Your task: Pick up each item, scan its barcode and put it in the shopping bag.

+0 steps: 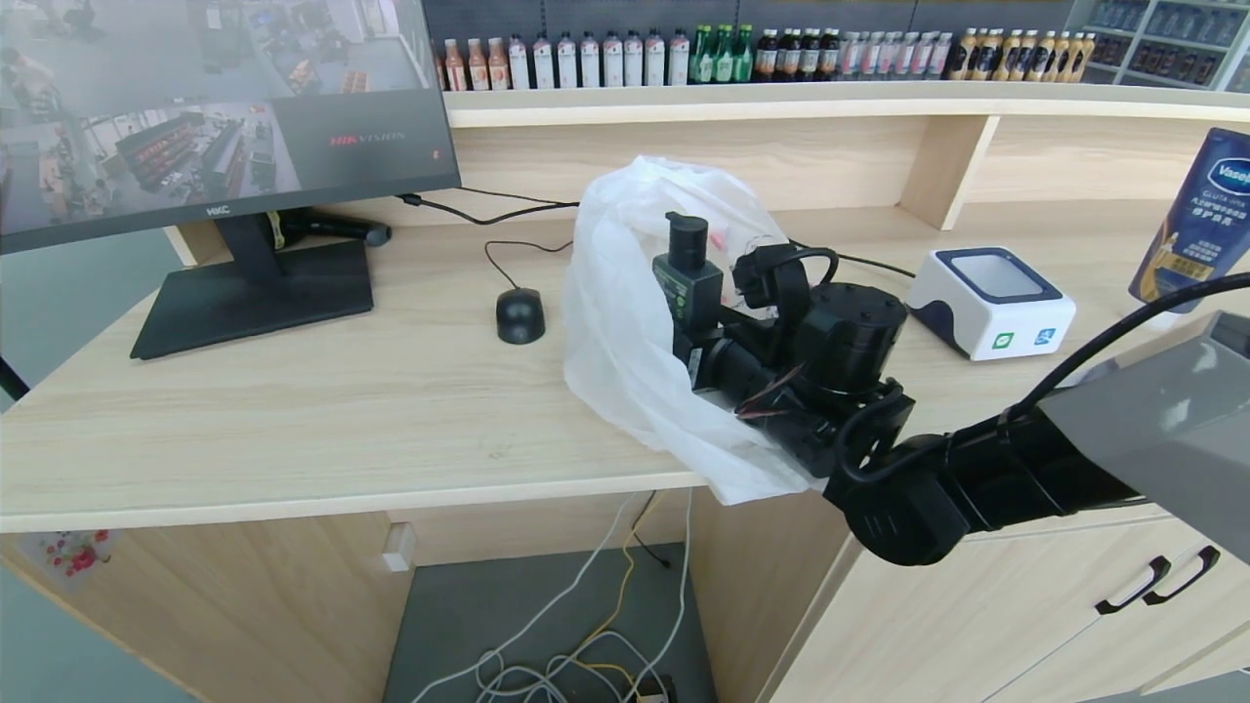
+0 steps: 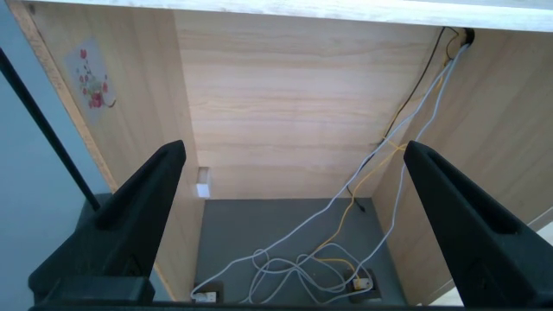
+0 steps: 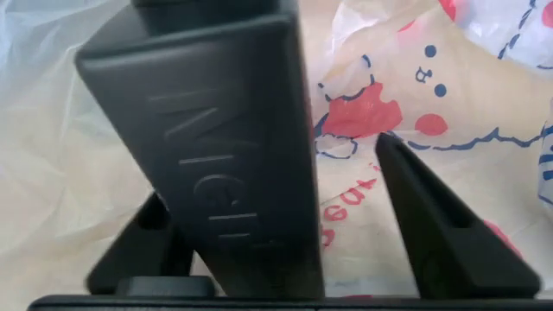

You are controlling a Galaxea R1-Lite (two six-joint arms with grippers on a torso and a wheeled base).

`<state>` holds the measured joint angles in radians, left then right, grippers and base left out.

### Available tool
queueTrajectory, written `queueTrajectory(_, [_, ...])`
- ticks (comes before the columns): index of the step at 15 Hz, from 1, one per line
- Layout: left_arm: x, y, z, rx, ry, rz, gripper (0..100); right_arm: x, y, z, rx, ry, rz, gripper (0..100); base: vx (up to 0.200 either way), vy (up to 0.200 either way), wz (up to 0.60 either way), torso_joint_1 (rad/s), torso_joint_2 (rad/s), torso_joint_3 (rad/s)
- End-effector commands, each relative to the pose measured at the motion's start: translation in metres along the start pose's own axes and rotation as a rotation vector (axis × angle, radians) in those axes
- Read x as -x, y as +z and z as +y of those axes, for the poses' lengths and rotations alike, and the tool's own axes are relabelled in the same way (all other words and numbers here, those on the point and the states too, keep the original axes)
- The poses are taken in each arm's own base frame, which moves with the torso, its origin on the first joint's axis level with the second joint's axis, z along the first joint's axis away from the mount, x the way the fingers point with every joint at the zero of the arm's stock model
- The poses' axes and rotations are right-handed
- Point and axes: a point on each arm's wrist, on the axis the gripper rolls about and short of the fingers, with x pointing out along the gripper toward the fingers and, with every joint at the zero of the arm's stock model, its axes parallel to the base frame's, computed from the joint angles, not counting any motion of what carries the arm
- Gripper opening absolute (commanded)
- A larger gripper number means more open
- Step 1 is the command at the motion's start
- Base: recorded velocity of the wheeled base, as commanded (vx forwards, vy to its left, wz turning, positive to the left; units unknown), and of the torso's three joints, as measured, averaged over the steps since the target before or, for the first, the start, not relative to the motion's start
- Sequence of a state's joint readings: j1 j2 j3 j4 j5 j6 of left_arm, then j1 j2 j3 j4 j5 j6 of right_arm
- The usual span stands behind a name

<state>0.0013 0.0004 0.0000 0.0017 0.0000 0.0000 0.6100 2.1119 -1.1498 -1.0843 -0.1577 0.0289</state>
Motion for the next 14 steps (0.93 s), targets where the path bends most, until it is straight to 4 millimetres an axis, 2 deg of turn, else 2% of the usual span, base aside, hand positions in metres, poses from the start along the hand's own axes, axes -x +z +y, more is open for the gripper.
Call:
queueTrajectory(1, [0.000, 0.000, 0.000, 0.000, 0.000, -0.001, 100, 0.000, 0.000, -0.003, 0.002, -0.006, -0.008, 100, 0.000, 0.000, 0.00, 0.000, 0.00, 0.000])
queueTrajectory(4, [0.000, 0.000, 0.000, 0.000, 0.000, -0.001, 100, 0.002, 0.002, -0.005, -0.003, -0.011, -0.034, 100, 0.000, 0.000, 0.00, 0.000, 0.00, 0.000])
queueTrajectory(12, [0.000, 0.000, 0.000, 0.000, 0.000, -0.001, 100, 0.014, 0.038, -0.012, 0.021, -0.026, -0.120, 100, 0.000, 0.000, 0.00, 0.000, 0.00, 0.000])
queueTrajectory(14, [0.000, 0.000, 0.000, 0.000, 0.000, -0.001, 100, 0.020, 0.041, -0.015, 0.024, -0.030, -0.117, 100, 0.000, 0.000, 0.00, 0.000, 0.00, 0.000])
